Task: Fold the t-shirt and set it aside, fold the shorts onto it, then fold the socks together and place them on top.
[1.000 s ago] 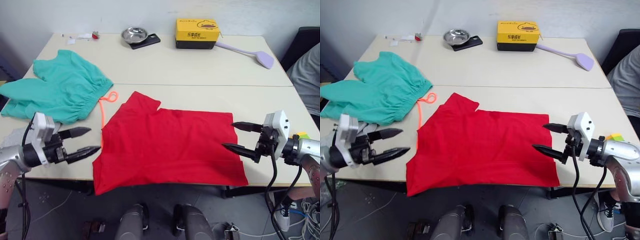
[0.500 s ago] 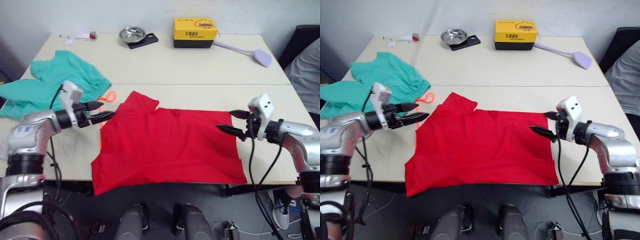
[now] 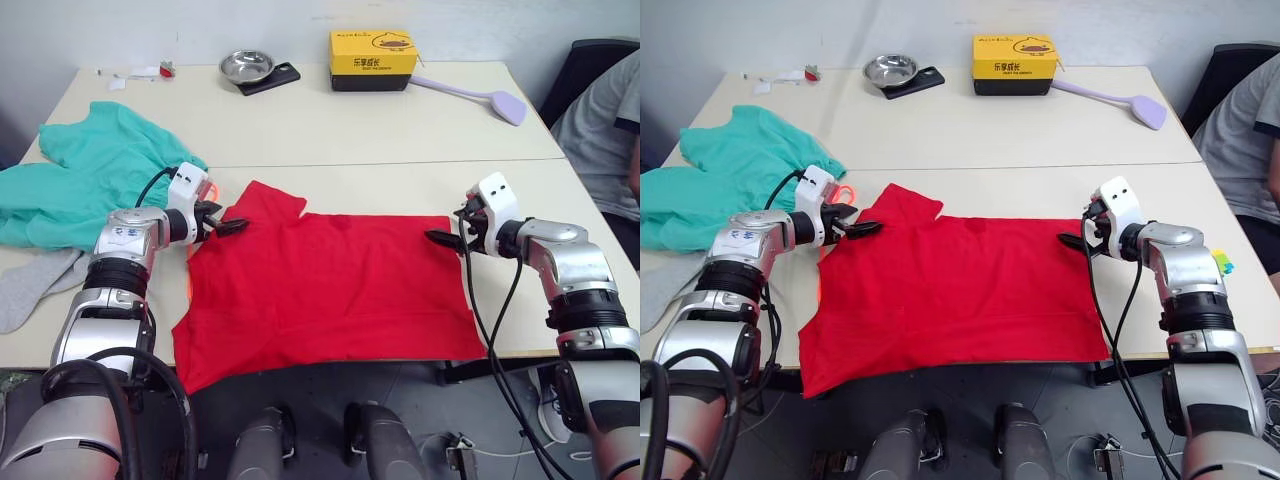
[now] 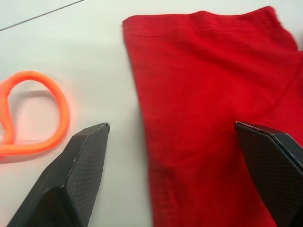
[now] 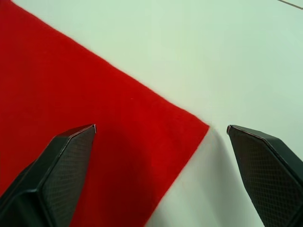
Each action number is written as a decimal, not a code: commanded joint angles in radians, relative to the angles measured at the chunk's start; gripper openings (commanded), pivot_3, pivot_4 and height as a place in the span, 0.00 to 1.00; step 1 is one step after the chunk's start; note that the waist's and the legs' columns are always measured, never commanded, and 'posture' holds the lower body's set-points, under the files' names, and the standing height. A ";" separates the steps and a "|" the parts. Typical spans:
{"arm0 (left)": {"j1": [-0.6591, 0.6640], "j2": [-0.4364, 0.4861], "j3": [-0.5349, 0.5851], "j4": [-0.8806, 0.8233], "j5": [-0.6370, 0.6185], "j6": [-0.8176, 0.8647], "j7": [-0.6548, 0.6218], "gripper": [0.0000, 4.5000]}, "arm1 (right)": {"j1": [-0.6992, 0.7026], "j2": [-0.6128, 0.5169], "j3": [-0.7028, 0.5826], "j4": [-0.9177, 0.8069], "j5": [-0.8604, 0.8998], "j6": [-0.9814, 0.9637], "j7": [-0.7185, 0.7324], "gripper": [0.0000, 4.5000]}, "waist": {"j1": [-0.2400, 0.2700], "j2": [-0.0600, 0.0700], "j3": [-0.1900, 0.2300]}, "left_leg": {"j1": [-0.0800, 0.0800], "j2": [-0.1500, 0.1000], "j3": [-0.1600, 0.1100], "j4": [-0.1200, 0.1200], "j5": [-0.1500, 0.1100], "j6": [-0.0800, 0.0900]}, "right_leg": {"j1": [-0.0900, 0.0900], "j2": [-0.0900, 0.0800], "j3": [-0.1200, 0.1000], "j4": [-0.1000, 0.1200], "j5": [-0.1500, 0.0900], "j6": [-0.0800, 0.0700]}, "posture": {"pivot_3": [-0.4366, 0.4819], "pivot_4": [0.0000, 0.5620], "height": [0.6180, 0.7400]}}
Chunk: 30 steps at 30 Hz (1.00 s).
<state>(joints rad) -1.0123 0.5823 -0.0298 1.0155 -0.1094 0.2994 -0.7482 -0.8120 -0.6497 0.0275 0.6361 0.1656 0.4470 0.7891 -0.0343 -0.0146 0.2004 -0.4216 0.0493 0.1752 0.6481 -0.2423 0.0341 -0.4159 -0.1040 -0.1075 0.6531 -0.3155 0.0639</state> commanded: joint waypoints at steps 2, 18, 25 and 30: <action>-0.032 -0.013 0.024 0.079 0.027 -0.039 0.038 0.95 | -0.064 0.023 -0.019 0.112 -0.022 -0.072 -0.006 1.00 | 0.001 0.000 0.000 | 0.000 0.000 0.000 0.000 0.000 0.000 | 0.000 0.000 0.000 0.000 0.000 0.000 | 0.48 0.27 1.00; -0.027 -0.023 0.114 0.137 0.004 -0.124 -0.041 0.00 | -0.096 0.046 -0.033 0.162 -0.019 -0.169 0.072 0.00 | 0.000 0.000 0.000 | 0.000 0.000 0.001 0.001 0.000 0.000 | 0.000 0.000 0.000 0.001 0.000 0.000 | 0.48 0.27 1.00; -0.024 -0.007 0.166 0.110 -0.030 -0.150 -0.120 0.00 | -0.077 0.002 -0.060 0.098 -0.003 -0.214 0.125 0.00 | 0.000 0.000 0.000 | -0.001 0.000 0.001 0.001 0.000 0.000 | -0.001 0.000 0.000 0.001 0.000 0.000 | 0.48 0.27 1.00; 0.002 0.003 0.185 0.060 -0.043 -0.162 -0.171 0.00 | -0.032 -0.013 -0.090 0.032 0.027 -0.241 0.179 0.00 | -0.002 0.000 0.000 | -0.001 0.000 0.001 0.001 0.000 0.000 | -0.001 0.001 0.000 0.001 0.000 0.000 | 0.48 0.27 1.00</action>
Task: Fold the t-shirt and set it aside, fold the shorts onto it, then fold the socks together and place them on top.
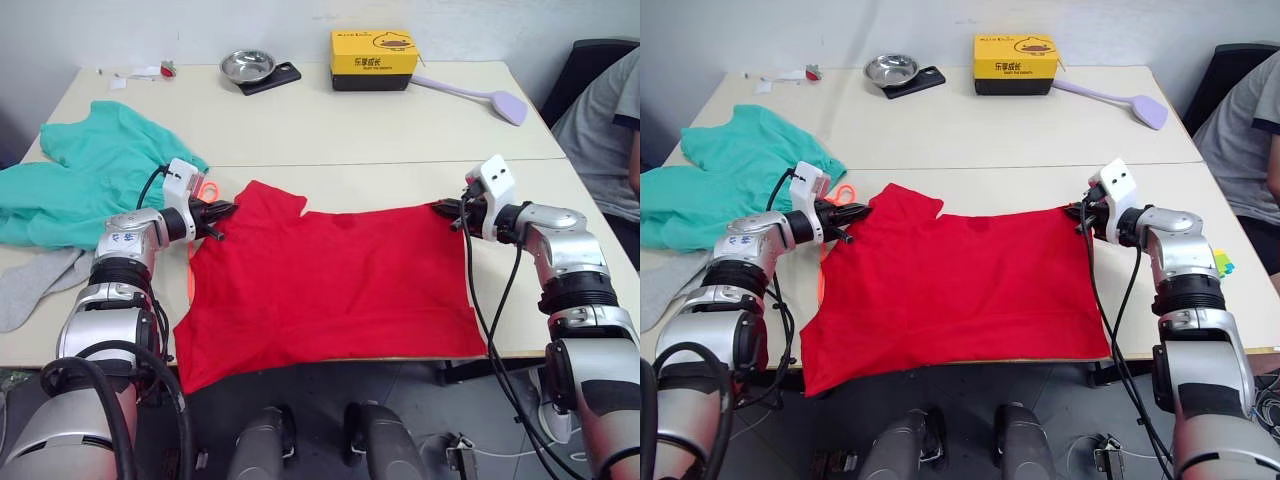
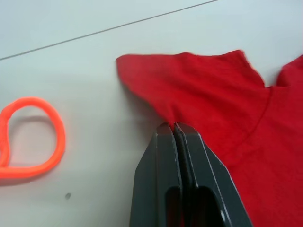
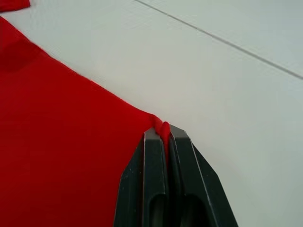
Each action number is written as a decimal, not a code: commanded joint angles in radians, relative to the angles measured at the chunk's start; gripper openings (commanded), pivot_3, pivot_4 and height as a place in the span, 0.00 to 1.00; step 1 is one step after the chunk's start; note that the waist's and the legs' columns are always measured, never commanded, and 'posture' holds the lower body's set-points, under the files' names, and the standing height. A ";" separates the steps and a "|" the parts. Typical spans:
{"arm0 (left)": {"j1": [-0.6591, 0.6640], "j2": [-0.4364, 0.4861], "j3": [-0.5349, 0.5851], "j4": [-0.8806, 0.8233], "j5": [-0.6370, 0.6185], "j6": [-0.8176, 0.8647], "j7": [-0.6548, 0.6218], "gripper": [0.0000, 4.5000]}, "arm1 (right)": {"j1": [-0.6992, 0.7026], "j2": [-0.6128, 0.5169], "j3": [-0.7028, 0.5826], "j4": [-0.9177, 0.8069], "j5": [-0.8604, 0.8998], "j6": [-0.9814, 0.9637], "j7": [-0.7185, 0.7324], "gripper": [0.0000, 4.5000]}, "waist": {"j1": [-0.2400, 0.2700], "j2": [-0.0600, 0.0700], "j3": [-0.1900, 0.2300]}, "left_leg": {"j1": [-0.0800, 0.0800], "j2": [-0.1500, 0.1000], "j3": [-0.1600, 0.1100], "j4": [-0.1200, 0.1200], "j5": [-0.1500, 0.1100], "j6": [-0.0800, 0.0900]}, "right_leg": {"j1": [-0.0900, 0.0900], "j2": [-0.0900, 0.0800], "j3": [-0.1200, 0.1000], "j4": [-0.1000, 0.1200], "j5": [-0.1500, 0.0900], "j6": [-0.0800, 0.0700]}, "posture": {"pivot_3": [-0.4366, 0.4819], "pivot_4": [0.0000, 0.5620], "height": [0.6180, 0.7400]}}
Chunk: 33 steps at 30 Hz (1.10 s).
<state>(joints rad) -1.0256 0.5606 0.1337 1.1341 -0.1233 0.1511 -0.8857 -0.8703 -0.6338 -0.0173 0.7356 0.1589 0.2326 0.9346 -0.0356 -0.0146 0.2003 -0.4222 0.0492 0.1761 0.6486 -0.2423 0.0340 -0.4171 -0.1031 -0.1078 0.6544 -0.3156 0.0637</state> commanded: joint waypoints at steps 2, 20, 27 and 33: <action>0.032 0.031 0.030 -0.094 -0.040 -0.003 -0.059 0.00 | 0.053 -0.034 -0.057 -0.105 0.049 -0.030 0.055 0.00 | 0.000 0.000 0.000 | 0.000 0.000 0.000 0.000 0.000 0.000 | 0.000 0.000 0.000 0.000 0.000 0.000 | 0.48 0.27 1.00; 0.331 0.123 0.036 -0.498 -0.113 -0.009 -0.208 0.00 | 0.299 -0.108 -0.133 -0.288 0.136 -0.090 0.215 0.00 | 0.003 0.000 0.000 | 0.001 0.000 0.000 0.000 0.000 0.000 | 0.000 -0.001 0.001 0.000 0.000 0.000 | 0.48 0.27 1.00; 0.429 0.139 0.013 -0.577 -0.095 -0.027 -0.199 0.00 | 0.348 -0.117 -0.111 -0.269 0.107 -0.161 0.241 0.00 | 0.005 0.000 0.000 | 0.001 0.000 0.000 0.000 0.000 0.000 | 0.000 -0.002 0.001 0.000 0.000 0.000 | 0.48 0.27 1.00; 0.471 0.145 0.013 -0.618 -0.108 0.039 -0.170 0.00 | 0.378 -0.120 -0.121 -0.291 0.117 -0.134 0.249 0.10 | 0.005 0.000 0.000 | 0.001 0.000 -0.001 0.001 0.000 0.000 | 0.000 -0.003 0.001 0.001 0.000 0.000 | 0.48 0.27 1.00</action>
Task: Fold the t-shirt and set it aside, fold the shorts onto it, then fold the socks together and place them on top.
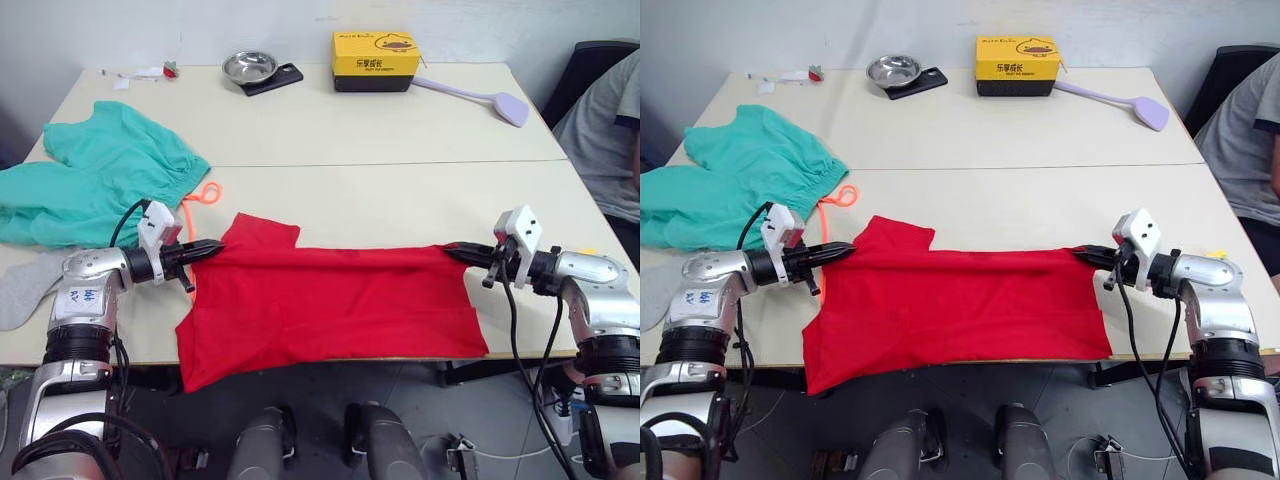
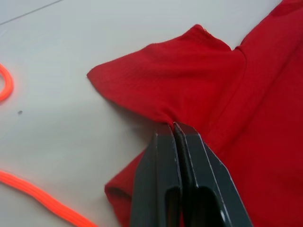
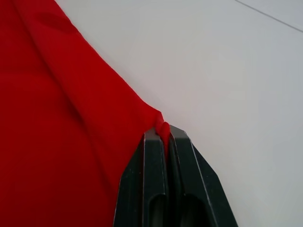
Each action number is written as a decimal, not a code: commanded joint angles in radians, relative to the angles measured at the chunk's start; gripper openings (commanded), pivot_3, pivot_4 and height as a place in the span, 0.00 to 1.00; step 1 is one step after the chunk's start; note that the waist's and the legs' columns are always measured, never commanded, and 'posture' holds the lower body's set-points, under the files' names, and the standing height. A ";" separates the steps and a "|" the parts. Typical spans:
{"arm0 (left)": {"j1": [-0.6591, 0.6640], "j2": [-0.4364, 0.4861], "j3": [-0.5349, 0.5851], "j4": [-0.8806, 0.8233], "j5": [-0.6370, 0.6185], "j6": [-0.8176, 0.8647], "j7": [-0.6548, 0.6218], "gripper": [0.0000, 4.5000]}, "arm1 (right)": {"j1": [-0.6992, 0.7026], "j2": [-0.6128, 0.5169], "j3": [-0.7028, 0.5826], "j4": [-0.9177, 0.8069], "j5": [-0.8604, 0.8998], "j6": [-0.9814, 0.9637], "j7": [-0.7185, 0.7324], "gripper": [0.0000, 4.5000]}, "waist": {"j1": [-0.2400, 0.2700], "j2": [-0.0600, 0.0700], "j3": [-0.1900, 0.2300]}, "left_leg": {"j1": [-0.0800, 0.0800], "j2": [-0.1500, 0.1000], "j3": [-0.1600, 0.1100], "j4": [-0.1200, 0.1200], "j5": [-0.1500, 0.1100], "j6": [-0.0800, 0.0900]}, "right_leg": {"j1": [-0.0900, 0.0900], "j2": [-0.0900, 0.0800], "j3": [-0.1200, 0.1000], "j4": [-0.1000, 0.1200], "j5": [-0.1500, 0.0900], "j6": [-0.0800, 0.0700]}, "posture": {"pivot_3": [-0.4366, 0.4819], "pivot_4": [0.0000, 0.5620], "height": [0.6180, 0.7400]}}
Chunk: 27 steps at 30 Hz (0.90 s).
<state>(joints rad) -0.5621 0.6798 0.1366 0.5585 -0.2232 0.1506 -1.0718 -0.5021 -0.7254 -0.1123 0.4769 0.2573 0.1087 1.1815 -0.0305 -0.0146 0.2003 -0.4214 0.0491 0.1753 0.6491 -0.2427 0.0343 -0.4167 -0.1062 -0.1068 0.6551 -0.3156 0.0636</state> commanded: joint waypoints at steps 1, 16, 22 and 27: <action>0.009 0.026 0.017 -0.050 -0.020 0.059 0.016 0.05 | 0.013 -0.026 -0.035 -0.035 0.013 -0.036 -0.014 0.14 | 0.001 0.000 0.000 | 0.000 0.000 0.000 0.000 0.000 0.000 | 0.000 0.000 0.000 0.000 0.000 0.000 | 0.48 0.27 1.00; -0.262 0.046 -0.056 0.071 -0.050 0.455 0.028 0.78 | 0.199 -0.072 -0.119 -0.442 0.210 -0.002 0.071 0.99 | 0.007 -0.001 -0.001 | 0.001 -0.001 -0.002 0.001 -0.001 0.001 | 0.003 0.000 -0.001 0.000 0.000 0.000 | 0.48 0.27 1.00; -0.413 -0.055 -0.114 0.331 0.045 0.405 0.131 0.78 | 0.192 -0.057 -0.099 -0.484 0.211 0.013 0.046 0.99 | 0.004 -0.003 0.000 | 0.001 -0.001 -0.002 0.002 -0.001 0.002 | 0.002 0.001 -0.001 0.000 0.000 0.000 | 0.48 0.27 1.00; -0.461 -0.113 -0.125 0.426 0.072 0.326 0.127 0.78 | 0.208 -0.059 -0.108 -0.505 0.218 0.022 0.035 0.99 | 0.005 -0.003 0.000 | 0.001 -0.001 -0.002 0.002 -0.001 0.001 | 0.002 0.001 -0.001 0.000 0.000 0.000 | 0.48 0.27 1.00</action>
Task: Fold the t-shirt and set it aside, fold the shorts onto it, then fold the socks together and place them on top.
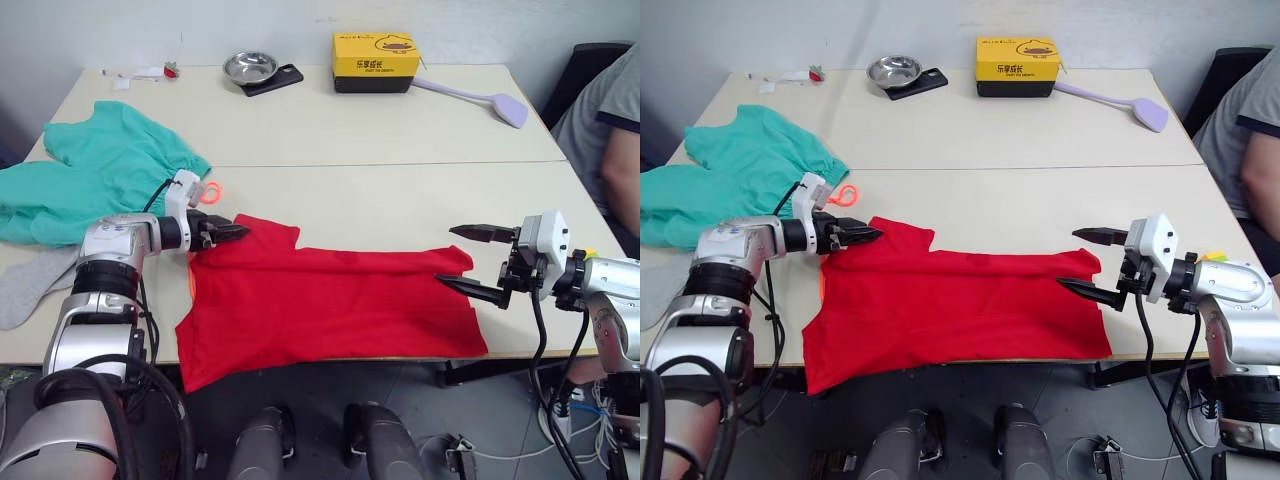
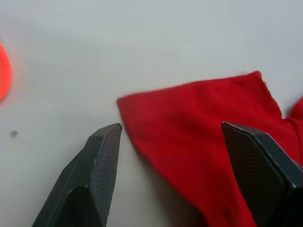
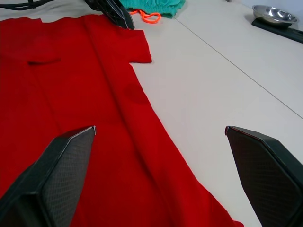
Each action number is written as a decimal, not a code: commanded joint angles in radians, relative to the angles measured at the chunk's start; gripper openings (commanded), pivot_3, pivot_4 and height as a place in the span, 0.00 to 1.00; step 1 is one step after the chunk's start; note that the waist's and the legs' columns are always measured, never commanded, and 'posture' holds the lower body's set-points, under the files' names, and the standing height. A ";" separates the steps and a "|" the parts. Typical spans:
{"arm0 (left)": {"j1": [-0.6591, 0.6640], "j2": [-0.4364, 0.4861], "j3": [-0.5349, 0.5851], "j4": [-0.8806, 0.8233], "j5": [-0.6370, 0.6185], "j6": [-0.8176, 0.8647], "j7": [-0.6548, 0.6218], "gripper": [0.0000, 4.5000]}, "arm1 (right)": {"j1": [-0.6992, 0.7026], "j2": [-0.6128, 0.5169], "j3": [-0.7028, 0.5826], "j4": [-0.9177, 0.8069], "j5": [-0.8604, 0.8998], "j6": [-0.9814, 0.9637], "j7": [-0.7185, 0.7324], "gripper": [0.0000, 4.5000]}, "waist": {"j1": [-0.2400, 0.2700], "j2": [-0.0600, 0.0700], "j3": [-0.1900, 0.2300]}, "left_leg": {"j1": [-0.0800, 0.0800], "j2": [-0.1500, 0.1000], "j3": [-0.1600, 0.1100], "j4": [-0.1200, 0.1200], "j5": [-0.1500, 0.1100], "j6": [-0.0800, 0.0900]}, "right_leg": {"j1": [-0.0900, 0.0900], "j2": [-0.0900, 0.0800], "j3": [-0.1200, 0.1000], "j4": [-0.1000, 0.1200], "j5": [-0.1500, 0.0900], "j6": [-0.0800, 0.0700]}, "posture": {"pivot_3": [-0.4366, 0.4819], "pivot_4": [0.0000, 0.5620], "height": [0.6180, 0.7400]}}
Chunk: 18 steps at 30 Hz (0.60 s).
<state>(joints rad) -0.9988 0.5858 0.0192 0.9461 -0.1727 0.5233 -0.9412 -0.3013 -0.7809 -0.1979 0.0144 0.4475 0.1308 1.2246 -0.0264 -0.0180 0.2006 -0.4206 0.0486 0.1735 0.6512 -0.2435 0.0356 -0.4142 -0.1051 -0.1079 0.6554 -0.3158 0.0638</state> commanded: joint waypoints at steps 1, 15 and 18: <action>-0.028 -0.027 -0.013 0.052 0.034 -0.071 0.006 0.69 | 0.015 -0.005 -0.025 -0.048 0.030 0.000 -0.009 1.00 | 0.001 0.000 0.000 | 0.000 0.000 0.000 0.000 0.000 0.000 | 0.000 0.000 0.000 0.000 0.000 0.000 | 0.48 0.27 1.00; 0.027 -0.053 0.115 -0.033 -0.073 -0.364 -0.169 0.01 | 0.062 -0.017 -0.051 -0.057 0.037 -0.014 -0.028 1.00 | 0.001 -0.001 0.000 | -0.001 -0.001 0.000 0.001 0.000 0.000 | 0.000 -0.002 -0.001 0.000 0.000 0.000 | 0.48 0.27 1.00; 0.102 -0.027 0.128 -0.176 -0.134 -0.350 -0.294 0.01 | 0.063 -0.021 -0.052 -0.047 0.036 -0.021 -0.024 1.00 | -0.004 -0.001 0.000 | 0.000 0.000 0.000 0.000 0.000 0.000 | 0.000 -0.001 -0.001 0.000 0.000 0.000 | 0.48 0.27 1.00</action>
<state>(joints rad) -0.9175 0.5285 0.1271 0.8464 -0.2614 0.1674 -1.1664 -0.2429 -0.7823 -0.2068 -0.0157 0.4653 0.1293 1.1981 -0.0307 -0.0188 0.2007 -0.4204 0.0488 0.1735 0.6513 -0.2435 0.0354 -0.4142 -0.1059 -0.1084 0.6559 -0.3158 0.0637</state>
